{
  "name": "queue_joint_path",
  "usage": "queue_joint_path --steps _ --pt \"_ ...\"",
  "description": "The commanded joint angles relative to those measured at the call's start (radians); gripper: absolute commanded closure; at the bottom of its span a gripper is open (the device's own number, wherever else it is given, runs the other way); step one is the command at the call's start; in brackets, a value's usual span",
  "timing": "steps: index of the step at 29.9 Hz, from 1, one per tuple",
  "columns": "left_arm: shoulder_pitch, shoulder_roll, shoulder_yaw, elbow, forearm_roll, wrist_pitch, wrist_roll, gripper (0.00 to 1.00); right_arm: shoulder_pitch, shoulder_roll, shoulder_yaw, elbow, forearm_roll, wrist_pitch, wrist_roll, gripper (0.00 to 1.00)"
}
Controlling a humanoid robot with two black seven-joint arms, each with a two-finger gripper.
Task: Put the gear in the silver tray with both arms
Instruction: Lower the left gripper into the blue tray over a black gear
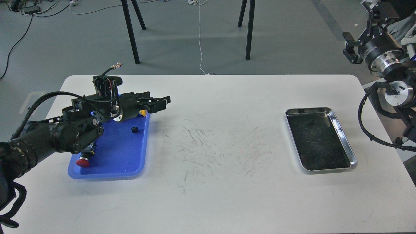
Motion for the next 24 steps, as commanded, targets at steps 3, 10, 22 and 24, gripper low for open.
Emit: queue_joint_path --steps 3,10,22,24 --pt "-0.035 0.035 0.155 0.0 0.01 0.135 0.0 0.02 -0.002 -0.013 -0.002 -0.001 -0.001 0.001 0.001 0.02" --pt "-0.06 0.105 0.208 0.0 0.21 0.316 0.0 0.04 -0.007 -0.013 -0.002 -0.003 -0.001 0.001 0.003 0.02" --pt "-0.057 0.161 0.402 0.0 0.355 0.441 0.0 0.12 -0.032 -0.003 -0.002 0.002 -0.001 0.001 0.004 0.02" --pt "-0.057 0.162 0.43 0.0 0.355 0.441 0.0 0.14 -0.035 -0.001 -0.002 0.002 -0.001 0.001 0.004 0.02"
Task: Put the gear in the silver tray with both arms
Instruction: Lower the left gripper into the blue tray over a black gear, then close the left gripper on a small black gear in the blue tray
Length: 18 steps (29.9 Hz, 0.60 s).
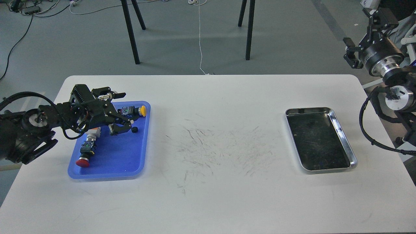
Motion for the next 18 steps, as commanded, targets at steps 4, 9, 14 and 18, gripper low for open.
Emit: queue_joint_path --steps 4,9,14,18 --pt "-0.001 0.004 0.065 0.0 0.043 0.001 0.0 0.2 -0.008 0.0 0.0 0.001 0.0 -0.001 0.001 0.02" --pt "-0.006 0.001 0.065 -0.005 0.071 0.001 0.0 0.29 -0.023 0.0 0.0 0.002 0.0 -0.001 0.003 0.02" --pt "-0.009 -0.005 0.065 -0.005 0.088 0.001 0.0 0.33 -0.031 -0.007 0.0 0.002 -0.001 0.0 0.003 0.02" --pt "-0.011 -0.01 0.065 -0.005 0.088 0.001 0.0 0.35 -0.028 -0.009 0.0 0.002 -0.001 0.0 0.003 0.02"
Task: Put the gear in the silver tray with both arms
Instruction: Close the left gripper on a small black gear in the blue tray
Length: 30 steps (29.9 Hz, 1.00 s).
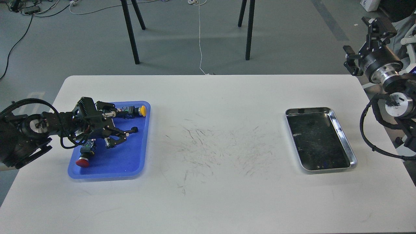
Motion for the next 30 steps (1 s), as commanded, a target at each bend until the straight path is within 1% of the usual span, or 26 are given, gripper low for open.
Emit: queue_joint_path --steps 1,19,30 --pt "-0.002 -0.004 0.0 0.0 0.001 0.0 0.0 0.35 0.0 -0.002 -0.001 -0.002 0.0 0.001 0.001 0.02" --pt "0.009 -0.041 0.008 0.002 -0.001 0.0 0.0 0.38 0.0 -0.003 -0.001 -0.002 0.0 0.001 -0.001 0.02" --pt "0.011 -0.055 0.041 0.012 -0.002 0.0 0.0 0.47 0.0 -0.023 -0.038 -0.002 0.0 -0.001 0.001 0.02"
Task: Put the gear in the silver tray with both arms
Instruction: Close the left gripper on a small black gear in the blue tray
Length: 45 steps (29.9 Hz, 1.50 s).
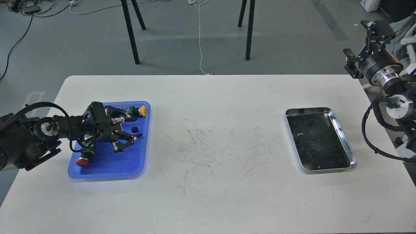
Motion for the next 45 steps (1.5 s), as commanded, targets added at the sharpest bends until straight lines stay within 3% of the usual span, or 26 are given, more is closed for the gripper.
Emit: queue_joint_path --steps 1,20,33,45 --pt "0.0 -0.006 0.007 0.002 -0.002 0.0 0.0 0.48 0.0 -0.013 -0.002 0.0 0.0 0.0 0.001 0.02" --pt "-0.002 -0.011 0.009 0.043 0.0 0.0 0.0 0.7 0.0 -0.013 -0.003 0.0 0.0 -0.005 0.001 0.02" --pt "0.003 -0.036 0.041 0.062 0.0 0.0 0.0 0.71 0.0 -0.044 -0.003 0.001 0.0 -0.003 0.001 0.02" --pt "-0.005 -0.036 0.041 0.076 -0.002 0.0 0.0 0.88 0.0 -0.053 -0.006 0.0 0.0 -0.003 0.001 0.02"
